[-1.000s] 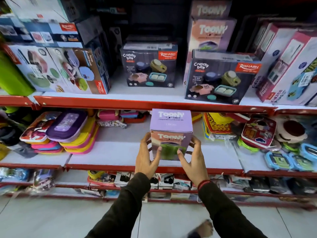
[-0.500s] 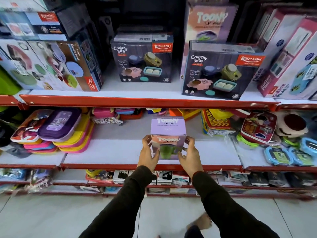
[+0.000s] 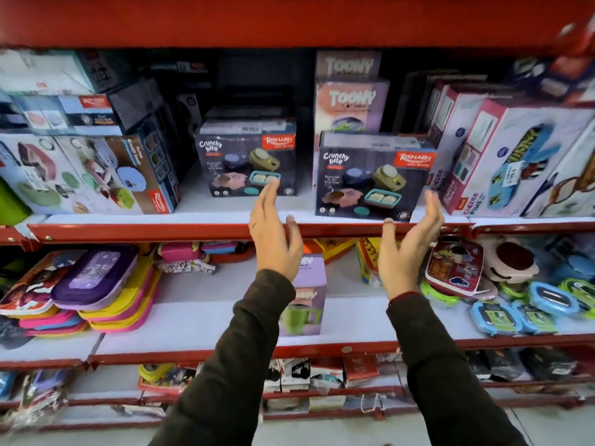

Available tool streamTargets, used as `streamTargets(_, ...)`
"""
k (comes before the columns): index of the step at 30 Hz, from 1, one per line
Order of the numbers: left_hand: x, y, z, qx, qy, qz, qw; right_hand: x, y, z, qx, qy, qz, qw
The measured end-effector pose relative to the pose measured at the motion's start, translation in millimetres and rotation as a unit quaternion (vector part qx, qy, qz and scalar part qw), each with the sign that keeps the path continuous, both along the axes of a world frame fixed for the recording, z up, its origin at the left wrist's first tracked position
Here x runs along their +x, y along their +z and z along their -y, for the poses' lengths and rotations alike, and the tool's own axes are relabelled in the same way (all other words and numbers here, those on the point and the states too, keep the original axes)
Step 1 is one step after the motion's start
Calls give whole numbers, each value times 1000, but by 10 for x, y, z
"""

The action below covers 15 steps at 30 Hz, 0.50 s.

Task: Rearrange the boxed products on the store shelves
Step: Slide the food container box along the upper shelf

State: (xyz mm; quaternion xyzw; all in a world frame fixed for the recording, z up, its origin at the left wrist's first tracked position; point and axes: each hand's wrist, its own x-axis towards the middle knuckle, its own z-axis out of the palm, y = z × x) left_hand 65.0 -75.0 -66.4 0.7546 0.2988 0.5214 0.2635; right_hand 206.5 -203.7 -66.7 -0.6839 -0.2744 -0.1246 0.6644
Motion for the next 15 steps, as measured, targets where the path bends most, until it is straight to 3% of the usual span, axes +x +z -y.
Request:
streamTargets(5, 479, 364, -161, -75, -30, -89, 993, 394, 249, -43, -66, 78, -114, 988)
streamTargets(8, 627, 420, -150, -95, -68, -126, 985, 519, 302, -55, -106, 91, -113, 984)
streamTargets(11, 620, 461, -58, -151, -82, -72, 982, 542, 329, -22, -88, 70, -92, 989)
streamTargets(15, 501, 517, 18, -135, -63, 7, 989, 405, 474, 50, -57, 58, -56, 995)
